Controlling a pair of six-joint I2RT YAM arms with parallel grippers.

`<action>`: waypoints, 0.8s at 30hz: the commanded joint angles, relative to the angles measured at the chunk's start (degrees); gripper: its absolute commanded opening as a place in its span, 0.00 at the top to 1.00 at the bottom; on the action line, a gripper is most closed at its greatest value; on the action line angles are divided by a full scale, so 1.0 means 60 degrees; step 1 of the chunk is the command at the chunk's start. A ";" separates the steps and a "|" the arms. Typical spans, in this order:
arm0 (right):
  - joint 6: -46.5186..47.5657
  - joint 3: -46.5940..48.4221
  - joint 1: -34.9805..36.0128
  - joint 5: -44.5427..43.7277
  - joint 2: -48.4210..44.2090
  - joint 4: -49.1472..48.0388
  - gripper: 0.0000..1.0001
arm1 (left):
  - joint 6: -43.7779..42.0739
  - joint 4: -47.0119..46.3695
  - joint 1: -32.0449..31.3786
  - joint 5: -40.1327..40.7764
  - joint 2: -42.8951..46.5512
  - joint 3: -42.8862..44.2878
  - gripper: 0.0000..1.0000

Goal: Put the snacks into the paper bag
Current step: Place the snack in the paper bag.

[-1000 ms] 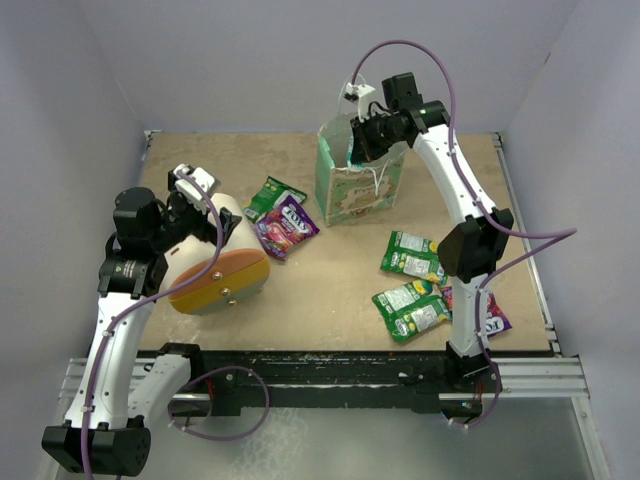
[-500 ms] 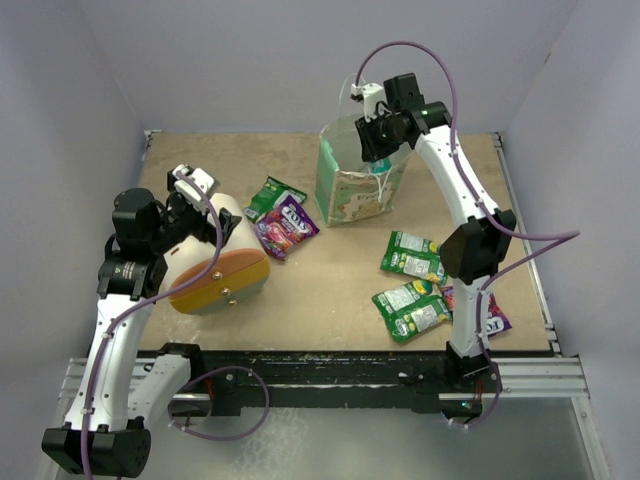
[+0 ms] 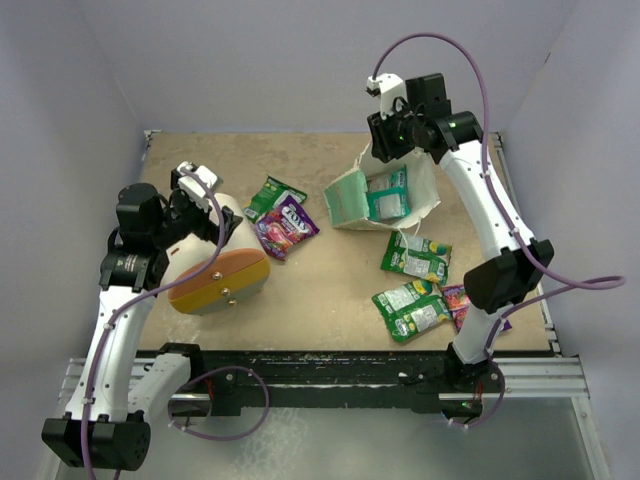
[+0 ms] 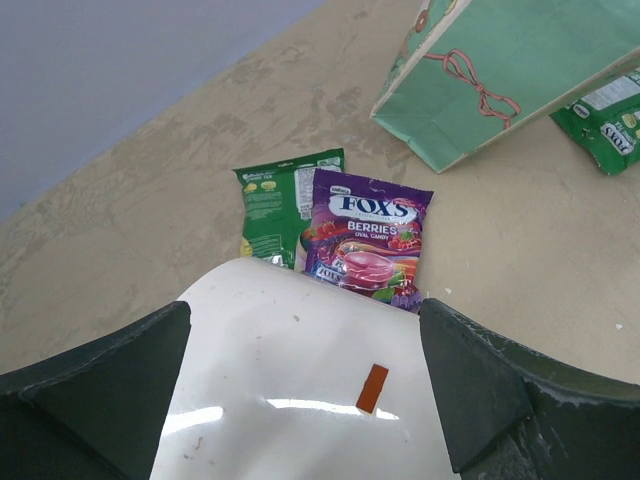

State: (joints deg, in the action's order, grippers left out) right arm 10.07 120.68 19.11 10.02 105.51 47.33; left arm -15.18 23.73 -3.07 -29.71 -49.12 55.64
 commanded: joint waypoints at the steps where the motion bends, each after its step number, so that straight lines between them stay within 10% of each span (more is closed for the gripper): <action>1: 0.0050 -0.0945 0.0022 0.0099 -0.1106 -0.1283 0.59 | -0.0340 0.0211 0.0001 -0.0124 -0.0442 0.0740 0.01; 14: 0.0521 -0.1818 0.0022 0.0187 -0.0472 -0.1376 0.56 | -0.0052 0.0013 -0.0152 -0.0187 -0.0736 0.0853 0.01; 24: 0.0544 -0.2312 0.0022 -0.0134 -0.1054 -0.2164 0.30 | -0.0121 -0.0141 -0.0166 -0.0218 -0.0613 0.0551 0.01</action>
State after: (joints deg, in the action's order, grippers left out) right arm 12.64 104.99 19.11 9.98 102.74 38.39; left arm -16.03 25.78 -3.84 -29.82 -53.89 59.02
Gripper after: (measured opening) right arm 0.671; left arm 0.990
